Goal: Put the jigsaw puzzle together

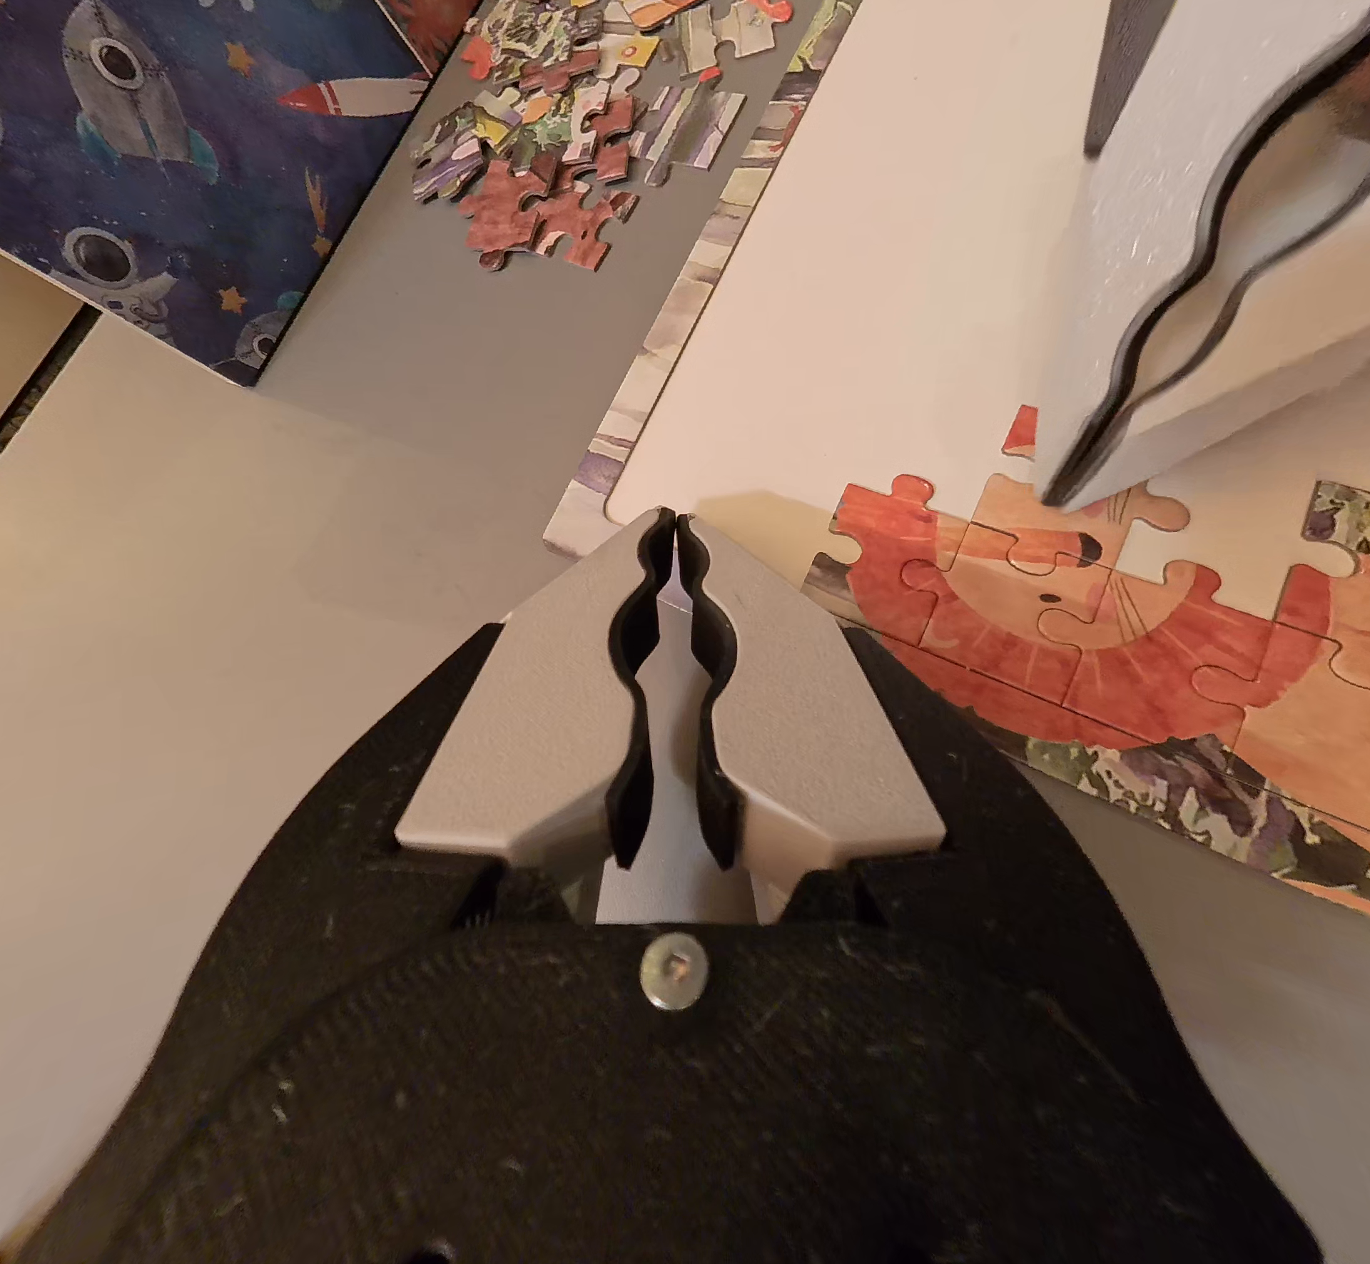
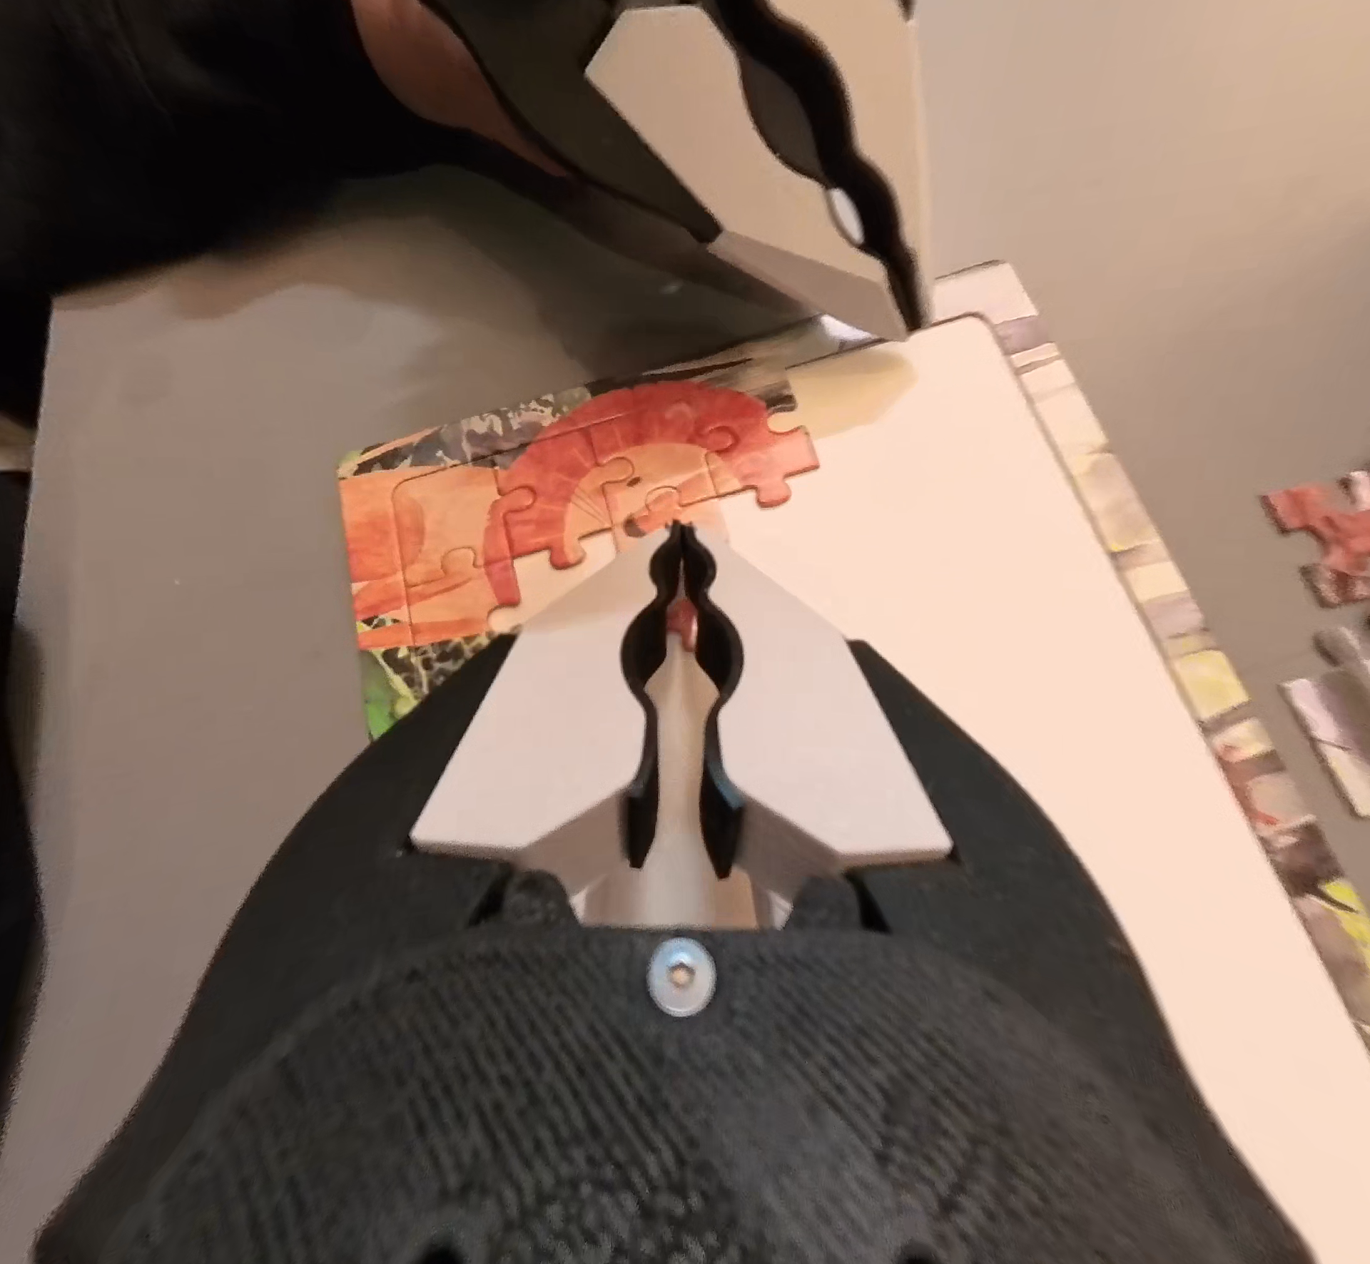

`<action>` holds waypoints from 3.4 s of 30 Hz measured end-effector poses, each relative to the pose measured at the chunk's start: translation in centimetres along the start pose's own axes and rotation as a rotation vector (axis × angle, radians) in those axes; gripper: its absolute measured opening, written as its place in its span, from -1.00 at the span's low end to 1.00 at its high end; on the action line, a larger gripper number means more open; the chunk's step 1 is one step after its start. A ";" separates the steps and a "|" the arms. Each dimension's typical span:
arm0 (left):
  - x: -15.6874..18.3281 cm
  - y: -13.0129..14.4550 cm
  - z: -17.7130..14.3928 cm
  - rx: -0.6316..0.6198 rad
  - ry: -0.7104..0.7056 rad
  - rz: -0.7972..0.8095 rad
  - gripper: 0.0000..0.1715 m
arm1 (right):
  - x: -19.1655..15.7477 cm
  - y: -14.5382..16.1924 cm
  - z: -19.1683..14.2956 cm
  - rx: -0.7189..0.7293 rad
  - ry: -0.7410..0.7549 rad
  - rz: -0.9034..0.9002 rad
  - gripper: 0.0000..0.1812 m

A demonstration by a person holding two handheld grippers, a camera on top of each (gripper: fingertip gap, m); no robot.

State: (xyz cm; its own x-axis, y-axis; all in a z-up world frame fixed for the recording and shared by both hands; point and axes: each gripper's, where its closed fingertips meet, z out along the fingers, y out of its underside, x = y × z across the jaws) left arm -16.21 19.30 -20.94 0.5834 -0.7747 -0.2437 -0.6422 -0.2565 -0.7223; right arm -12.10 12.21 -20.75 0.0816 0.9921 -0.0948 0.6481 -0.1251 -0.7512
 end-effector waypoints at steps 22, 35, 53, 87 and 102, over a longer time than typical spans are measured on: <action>-1.9 0.0 -1.7 0.066 -0.034 -0.099 -1.00 | 6.7 -1.1 -8.1 0.277 0.213 0.054 -1.00; -2.1 -0.1 -1.9 0.074 -0.048 -0.103 -1.00 | 7.6 -1.3 -9.2 0.303 0.263 0.048 -1.00; -2.0 0.3 -1.5 0.061 -0.028 -0.128 -1.00 | 7.8 -1.2 -10.7 0.368 0.266 0.090 -0.97; -1.7 0.5 -1.2 0.035 -0.023 -0.103 -1.00 | 7.8 -1.7 -11.4 0.433 0.227 0.150 -0.95; -1.6 0.6 -1.1 0.028 -0.021 -0.098 -1.00 | 8.3 -1.6 -11.8 0.422 0.273 0.122 -0.95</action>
State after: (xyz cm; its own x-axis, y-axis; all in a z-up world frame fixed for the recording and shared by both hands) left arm -18.09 19.78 -20.21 0.6537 -0.7340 -0.1842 -0.5672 -0.3140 -0.7614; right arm -3.55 20.61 -12.59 0.3684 0.9273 -0.0665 0.2645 -0.1731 -0.9487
